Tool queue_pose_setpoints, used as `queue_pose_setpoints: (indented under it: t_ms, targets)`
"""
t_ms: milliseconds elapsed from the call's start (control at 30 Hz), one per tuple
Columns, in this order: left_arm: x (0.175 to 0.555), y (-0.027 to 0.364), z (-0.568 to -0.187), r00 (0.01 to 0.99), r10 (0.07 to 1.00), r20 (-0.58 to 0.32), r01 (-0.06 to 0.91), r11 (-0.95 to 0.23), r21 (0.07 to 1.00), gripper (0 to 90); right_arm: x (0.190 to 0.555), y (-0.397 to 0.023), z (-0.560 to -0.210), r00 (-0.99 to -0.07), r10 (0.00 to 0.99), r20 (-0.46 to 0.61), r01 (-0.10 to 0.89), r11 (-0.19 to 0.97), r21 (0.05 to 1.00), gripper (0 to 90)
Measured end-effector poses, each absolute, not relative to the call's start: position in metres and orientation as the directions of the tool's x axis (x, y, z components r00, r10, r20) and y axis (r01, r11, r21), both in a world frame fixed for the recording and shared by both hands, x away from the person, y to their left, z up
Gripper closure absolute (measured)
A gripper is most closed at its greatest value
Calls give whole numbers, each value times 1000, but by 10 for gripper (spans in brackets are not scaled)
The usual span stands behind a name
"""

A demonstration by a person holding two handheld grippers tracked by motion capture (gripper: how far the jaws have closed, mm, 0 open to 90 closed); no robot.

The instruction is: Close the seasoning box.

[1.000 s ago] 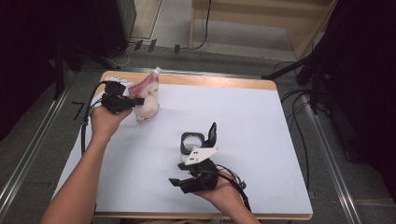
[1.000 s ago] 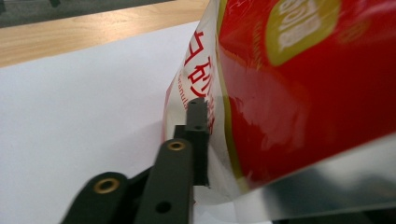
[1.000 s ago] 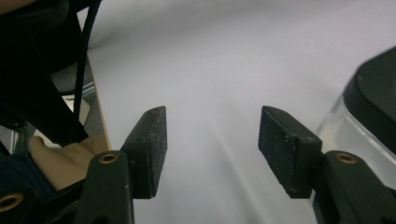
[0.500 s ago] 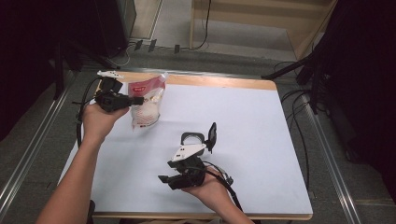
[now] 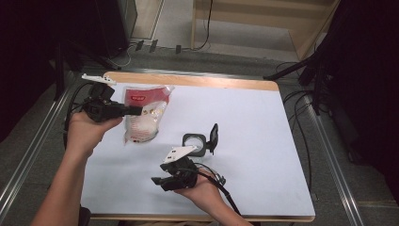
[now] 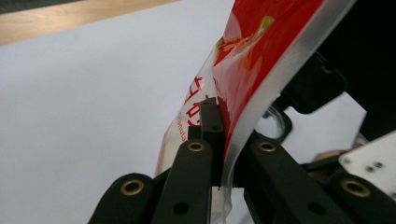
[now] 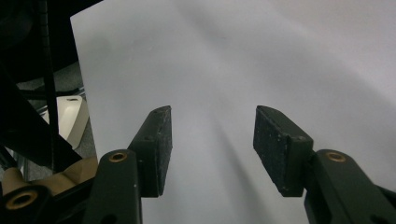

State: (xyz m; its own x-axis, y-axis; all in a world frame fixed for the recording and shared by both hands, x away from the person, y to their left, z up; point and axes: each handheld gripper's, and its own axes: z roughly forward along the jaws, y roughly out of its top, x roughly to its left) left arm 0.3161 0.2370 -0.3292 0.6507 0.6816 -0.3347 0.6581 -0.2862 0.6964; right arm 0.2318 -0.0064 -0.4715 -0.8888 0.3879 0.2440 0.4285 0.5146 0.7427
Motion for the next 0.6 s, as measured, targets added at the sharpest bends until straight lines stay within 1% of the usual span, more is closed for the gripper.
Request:
queue_pose_setpoints:
  t_ms: [67, 200, 333, 367, 500, 600]
  targets:
    - [313, 237, -328, 655, 673, -343, 658, -286, 696, 900, 232, -5, -471, -887, 391, 246, 432, 514, 741, 487]
    - [299, 236, -323, 665, 665, -339, 652, -296, 698, 900, 234, 0, -477, -883, 399, 246, 434, 496, 752, 538]
    - [292, 236, -319, 677, 655, -336, 642, -302, 704, 900, 238, 2, -480, -880, 406, 248, 439, 492, 752, 551]
    - [288, 237, -317, 681, 650, -337, 639, -303, 707, 900, 242, 3, -479, -874, 407, 265, 450, 475, 756, 560]
    - [285, 238, -316, 666, 660, -347, 658, -300, 690, 900, 248, 11, -480, -861, 422, 283, 469, 445, 763, 568]
    - [282, 238, -316, 672, 658, -341, 656, -315, 686, 900, 250, 18, -483, -859, 430, 279, 472, 451, 757, 565]
